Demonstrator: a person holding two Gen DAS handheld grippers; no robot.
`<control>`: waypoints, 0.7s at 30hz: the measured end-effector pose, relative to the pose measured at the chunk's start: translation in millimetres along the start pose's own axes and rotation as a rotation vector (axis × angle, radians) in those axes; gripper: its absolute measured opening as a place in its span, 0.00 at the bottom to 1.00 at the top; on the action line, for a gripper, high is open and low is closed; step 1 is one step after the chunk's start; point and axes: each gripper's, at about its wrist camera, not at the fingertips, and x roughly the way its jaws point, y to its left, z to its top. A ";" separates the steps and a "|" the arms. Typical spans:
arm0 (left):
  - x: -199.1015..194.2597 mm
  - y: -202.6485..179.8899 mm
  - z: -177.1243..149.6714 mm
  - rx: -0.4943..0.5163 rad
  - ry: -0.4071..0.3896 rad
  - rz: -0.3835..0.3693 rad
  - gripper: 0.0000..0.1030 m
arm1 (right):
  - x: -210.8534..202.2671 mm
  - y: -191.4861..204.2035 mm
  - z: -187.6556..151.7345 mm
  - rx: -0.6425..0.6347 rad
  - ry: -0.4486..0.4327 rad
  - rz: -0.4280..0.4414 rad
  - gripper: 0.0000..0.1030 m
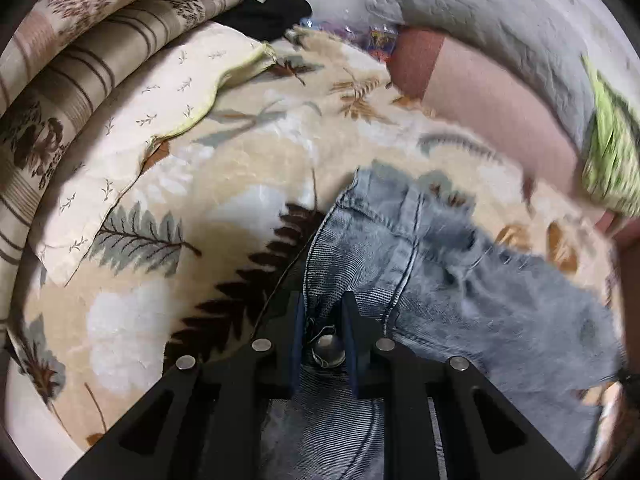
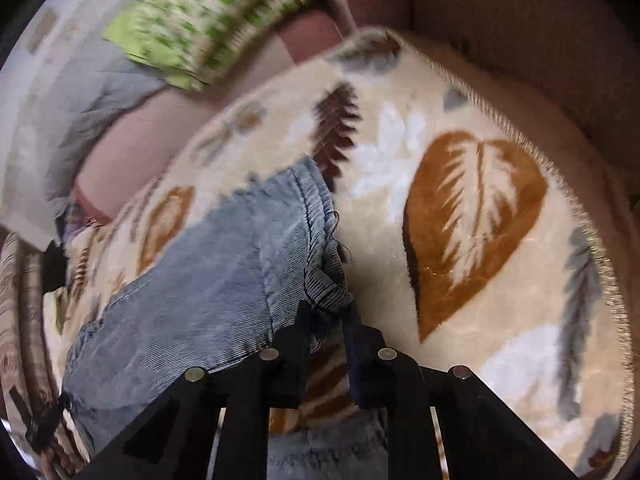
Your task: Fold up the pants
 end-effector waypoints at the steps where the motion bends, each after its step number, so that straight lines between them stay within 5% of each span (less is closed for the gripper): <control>1: 17.0 -2.9 -2.6 0.023 0.068 0.025 0.24 | 19.7 1.4 -6.5 -0.037 0.083 -0.054 0.21; 2: 32.7 -1.0 -5.2 0.022 0.135 0.038 0.31 | 33.3 -1.4 -11.1 -0.034 0.143 -0.064 0.22; 4: 31.1 5.5 -4.2 -0.014 0.120 0.008 0.35 | 20.6 -8.4 -10.2 0.023 0.079 -0.009 0.29; 5: 24.1 8.6 -1.8 -0.027 0.108 -0.010 0.46 | 14.4 -10.2 -8.0 0.044 0.068 0.018 0.39; 6: 17.5 11.1 1.8 -0.038 0.090 -0.024 0.57 | 9.2 -10.9 -5.7 0.050 0.051 0.025 0.74; 7: 9.5 13.4 7.5 -0.043 0.051 -0.033 0.59 | -2.2 -9.7 0.6 0.046 -0.007 0.004 0.86; 11: -4.7 20.1 41.2 -0.071 -0.077 -0.035 0.68 | -15.4 -4.6 30.0 0.051 -0.099 0.056 0.86; 21: 74.1 -15.6 101.6 -0.064 0.053 -0.183 0.62 | 40.9 9.7 78.8 0.062 -0.047 0.088 0.86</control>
